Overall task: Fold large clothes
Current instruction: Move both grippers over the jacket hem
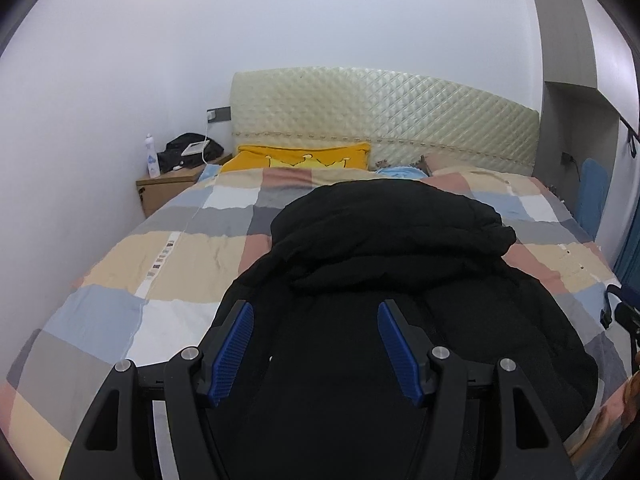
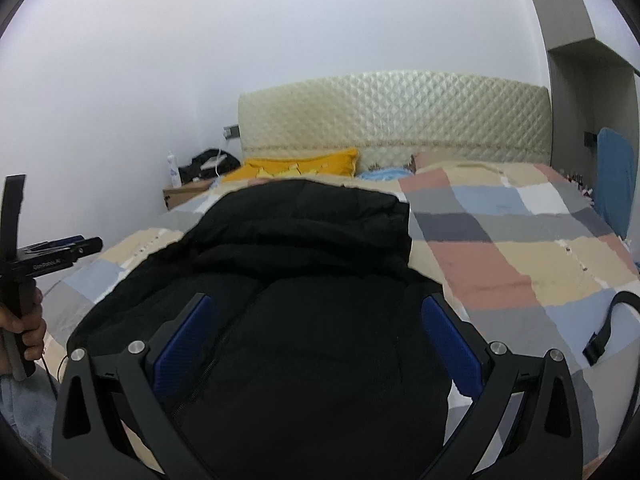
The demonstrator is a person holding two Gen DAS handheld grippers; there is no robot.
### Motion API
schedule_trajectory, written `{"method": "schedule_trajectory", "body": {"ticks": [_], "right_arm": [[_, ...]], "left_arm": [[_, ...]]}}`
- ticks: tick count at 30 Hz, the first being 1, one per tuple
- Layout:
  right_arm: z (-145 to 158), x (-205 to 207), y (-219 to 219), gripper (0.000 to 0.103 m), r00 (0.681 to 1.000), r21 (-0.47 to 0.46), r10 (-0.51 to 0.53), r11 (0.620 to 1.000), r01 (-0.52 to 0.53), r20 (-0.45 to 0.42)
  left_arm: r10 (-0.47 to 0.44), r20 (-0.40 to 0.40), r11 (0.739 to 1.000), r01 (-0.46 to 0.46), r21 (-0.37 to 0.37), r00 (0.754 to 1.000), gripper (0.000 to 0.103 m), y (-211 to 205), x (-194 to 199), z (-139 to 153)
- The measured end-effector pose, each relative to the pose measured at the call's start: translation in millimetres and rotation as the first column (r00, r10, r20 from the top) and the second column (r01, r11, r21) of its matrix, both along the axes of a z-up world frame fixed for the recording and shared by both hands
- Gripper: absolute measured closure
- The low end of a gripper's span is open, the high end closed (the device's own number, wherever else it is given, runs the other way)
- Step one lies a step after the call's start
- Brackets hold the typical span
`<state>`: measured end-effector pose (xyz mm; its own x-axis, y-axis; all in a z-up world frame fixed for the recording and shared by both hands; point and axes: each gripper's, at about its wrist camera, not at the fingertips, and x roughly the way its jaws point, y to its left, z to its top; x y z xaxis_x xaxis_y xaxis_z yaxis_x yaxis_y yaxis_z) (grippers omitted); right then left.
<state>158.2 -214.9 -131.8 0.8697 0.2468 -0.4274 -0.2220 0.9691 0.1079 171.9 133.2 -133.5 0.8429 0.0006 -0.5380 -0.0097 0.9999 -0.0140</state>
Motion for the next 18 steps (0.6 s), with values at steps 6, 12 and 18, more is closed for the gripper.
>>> {"method": "schedule_trajectory", "body": {"ticks": [6, 12, 18], "right_arm": [[-20.8, 21.4, -1.1, 0.0, 0.983, -0.056, -0.087, 0.995, 0.078, -0.16], [-41.3, 35.5, -18.4, 0.0, 0.942, -0.067, -0.159, 0.987, 0.146, -0.294], [-51.4, 45.7, -25.1, 0.0, 0.906, -0.042, -0.138, 0.99, 0.132, -0.399]], "left_arm": [[0.039, -0.058, 0.999, -0.041, -0.025, 0.998, 0.039, 11.0, 0.8, -15.4], [0.056, -0.104, 0.996, -0.063, -0.056, 0.993, 0.039, 18.5, 2.8, -24.5], [0.043, -0.135, 0.997, -0.052, -0.06, 0.99, 0.039, 17.0, 3.0, -30.3]]}}
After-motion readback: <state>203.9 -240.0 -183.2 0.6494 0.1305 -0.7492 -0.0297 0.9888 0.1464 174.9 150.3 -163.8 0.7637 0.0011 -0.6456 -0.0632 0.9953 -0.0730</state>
